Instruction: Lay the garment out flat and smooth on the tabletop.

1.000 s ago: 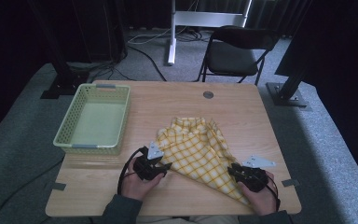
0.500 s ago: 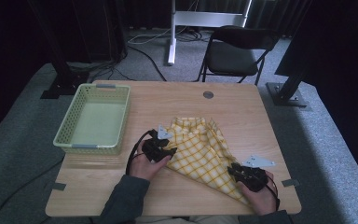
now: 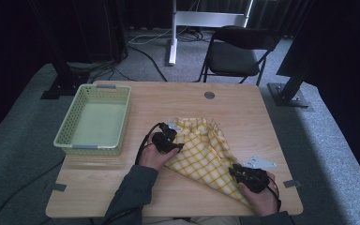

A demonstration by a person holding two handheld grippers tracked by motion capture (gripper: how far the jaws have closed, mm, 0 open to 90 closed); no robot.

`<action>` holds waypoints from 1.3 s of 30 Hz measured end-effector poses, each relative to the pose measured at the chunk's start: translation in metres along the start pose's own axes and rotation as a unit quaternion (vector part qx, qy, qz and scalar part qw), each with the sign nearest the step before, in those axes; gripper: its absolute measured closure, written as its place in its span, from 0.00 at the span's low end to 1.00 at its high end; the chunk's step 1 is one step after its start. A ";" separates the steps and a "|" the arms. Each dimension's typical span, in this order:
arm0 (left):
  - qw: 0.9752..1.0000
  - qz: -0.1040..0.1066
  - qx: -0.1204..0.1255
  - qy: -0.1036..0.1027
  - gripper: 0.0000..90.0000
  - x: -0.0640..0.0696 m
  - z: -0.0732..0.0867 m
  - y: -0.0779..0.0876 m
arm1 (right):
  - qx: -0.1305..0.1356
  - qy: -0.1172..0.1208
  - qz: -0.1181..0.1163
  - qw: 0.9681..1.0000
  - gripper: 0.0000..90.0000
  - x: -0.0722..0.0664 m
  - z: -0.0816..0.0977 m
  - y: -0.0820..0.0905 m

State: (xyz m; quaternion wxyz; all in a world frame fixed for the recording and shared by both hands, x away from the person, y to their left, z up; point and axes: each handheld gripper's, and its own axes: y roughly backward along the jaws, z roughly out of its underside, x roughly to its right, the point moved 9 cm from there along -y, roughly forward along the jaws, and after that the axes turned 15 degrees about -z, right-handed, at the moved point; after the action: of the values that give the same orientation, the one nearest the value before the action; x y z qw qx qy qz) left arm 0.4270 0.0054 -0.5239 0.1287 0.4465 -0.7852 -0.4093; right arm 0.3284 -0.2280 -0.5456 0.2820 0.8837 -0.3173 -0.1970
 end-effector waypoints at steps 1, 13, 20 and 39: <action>1.000 0.001 -0.001 -0.001 0.56 0.002 0.000 -0.002 | 0.000 0.000 0.000 1.000 0.80 0.000 0.000 0.000; 1.000 -0.010 -0.012 -0.027 0.78 0.016 0.003 -0.005 | 0.000 0.001 0.003 1.000 0.80 0.000 0.000 0.000; 0.999 -0.019 -0.003 -0.034 0.97 0.020 0.003 0.005 | 0.000 0.000 0.003 1.000 0.79 0.000 0.000 0.000; 1.000 0.000 0.024 -0.018 0.98 0.020 0.017 0.032 | 0.000 -0.001 0.003 1.000 0.79 0.000 0.000 0.000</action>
State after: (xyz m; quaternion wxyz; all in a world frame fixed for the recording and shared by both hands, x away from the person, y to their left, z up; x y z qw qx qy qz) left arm 0.3869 0.0063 -0.5138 0.1035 0.4418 -0.7973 -0.3982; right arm 0.3285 -0.2283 -0.5457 0.2819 0.8827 -0.3203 -0.1972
